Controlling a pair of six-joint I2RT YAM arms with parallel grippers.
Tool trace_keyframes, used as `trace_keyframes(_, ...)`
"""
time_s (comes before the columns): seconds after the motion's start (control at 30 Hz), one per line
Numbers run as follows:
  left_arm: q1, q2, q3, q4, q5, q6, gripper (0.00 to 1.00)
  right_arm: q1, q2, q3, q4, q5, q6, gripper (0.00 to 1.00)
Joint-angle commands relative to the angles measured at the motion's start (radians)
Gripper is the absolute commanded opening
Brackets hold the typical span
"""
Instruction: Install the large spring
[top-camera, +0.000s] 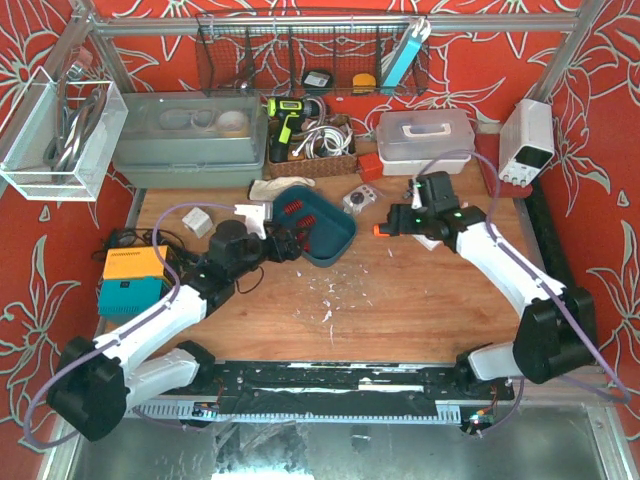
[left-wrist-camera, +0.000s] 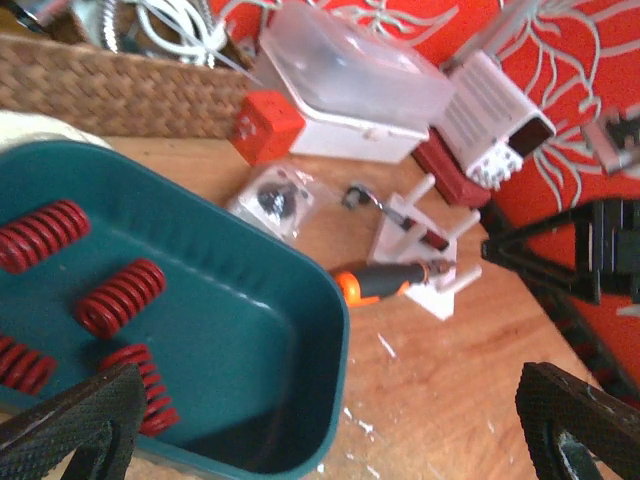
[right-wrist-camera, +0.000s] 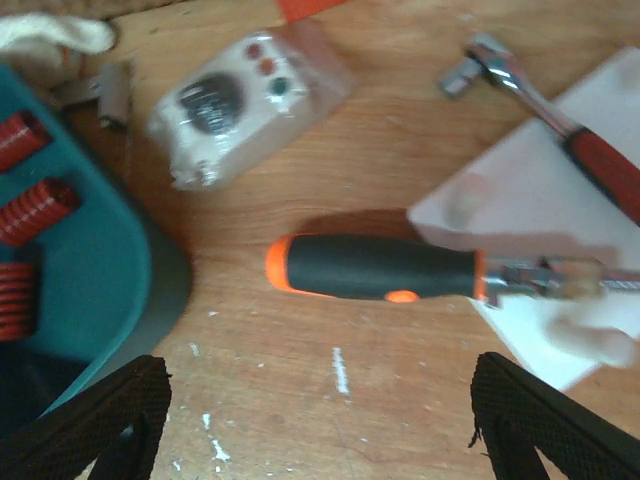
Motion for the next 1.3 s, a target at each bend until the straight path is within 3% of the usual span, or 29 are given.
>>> trace_keyframes(0.0,-0.091,0.041,0.013,0.050,-0.090,0.094,1.00,0.108,0.063,0.090,-0.080,0.103,-0.211,0.84)
trace_keyframes(0.33,-0.175,-0.005,-0.178,0.170,-0.241,0.133,1.00,0.131,0.188,0.129,-0.059,0.159,-0.787,0.85)
trace_keyframes(0.53,-0.178,-0.093,-0.247,0.223,-0.334,0.166,1.00,0.129,0.381,0.304,-0.263,0.195,-1.047,0.70)
trace_keyframes(0.87,-0.178,-0.055,-0.227,0.217,-0.380,0.190,1.00,0.127,0.536,0.378,-0.300,0.219,-1.268,0.66)
trace_keyframes(1.27,-0.178,-0.080,-0.260,0.252,-0.398,0.180,1.00,0.125,0.663,0.414,-0.247,0.314,-1.329,0.64)
